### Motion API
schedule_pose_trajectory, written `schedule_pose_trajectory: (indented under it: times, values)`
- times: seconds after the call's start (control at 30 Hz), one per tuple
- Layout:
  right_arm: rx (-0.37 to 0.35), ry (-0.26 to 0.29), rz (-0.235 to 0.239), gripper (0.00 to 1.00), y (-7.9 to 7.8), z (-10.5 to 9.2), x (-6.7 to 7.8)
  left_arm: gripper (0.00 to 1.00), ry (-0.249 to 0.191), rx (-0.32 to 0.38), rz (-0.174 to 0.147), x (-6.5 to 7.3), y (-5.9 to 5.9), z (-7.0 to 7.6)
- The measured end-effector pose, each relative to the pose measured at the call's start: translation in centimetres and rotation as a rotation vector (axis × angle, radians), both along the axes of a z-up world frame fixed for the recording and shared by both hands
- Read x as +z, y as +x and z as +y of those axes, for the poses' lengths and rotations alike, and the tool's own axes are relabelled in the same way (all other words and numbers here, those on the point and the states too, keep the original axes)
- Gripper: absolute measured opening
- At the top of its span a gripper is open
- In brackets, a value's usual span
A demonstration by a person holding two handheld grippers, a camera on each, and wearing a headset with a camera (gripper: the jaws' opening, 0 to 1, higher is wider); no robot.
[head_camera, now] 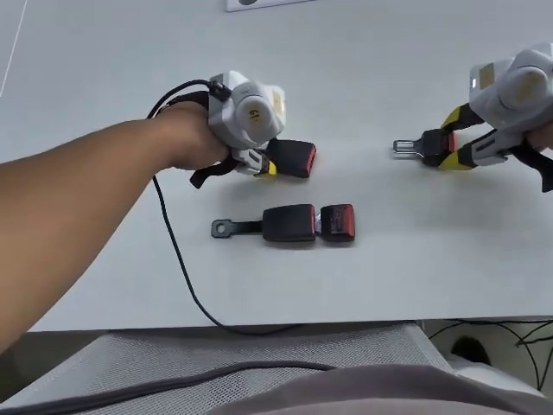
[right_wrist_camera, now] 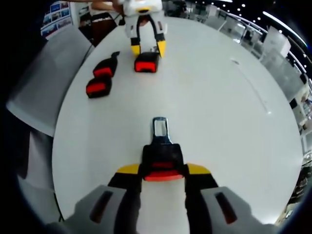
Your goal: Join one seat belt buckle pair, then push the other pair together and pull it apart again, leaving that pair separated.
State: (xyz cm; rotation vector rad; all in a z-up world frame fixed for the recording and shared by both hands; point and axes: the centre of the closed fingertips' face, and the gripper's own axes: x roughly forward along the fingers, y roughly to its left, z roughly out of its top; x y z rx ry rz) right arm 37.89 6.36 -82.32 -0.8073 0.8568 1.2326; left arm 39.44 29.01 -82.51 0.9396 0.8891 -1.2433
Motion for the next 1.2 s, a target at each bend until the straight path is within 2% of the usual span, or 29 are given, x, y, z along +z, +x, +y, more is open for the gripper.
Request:
schedule_pose_trajectory:
  times: [0.17, 0.37, 0.6, 0.9, 1.2]
  values:
    - [0.011, -0.001, 0.007, 0.32, 0.0, 0.1, 0.0, 0.32, -0.001, 0.008, 0.001, -0.3, 0.2, 0.1]
    - [0.06, -0.03, 0.006, 0.32, 0.0, 0.1, -0.1, 0.31, 0.008, 0.033, 0.002, -0.5, 0.4, 0.3]
    - [0.03, -0.018, 0.01, 0.32, 0.4, 0.7, 0.0, 0.31, 0.011, 0.031, 0.001, -0.4, 0.1, -0.1]
    - [0.053, 0.013, -0.003, 0.32, 0.3, 5.3, 0.0, 0.31, 0.011, 0.03, 0.003, -0.5, 0.1, -0.2]
    - [0.046, 0.045, -0.012, 0.32, 0.1, 9.8, 0.2, 0.31, 0.009, 0.036, 0.007, -0.6, 0.2, 0.2]
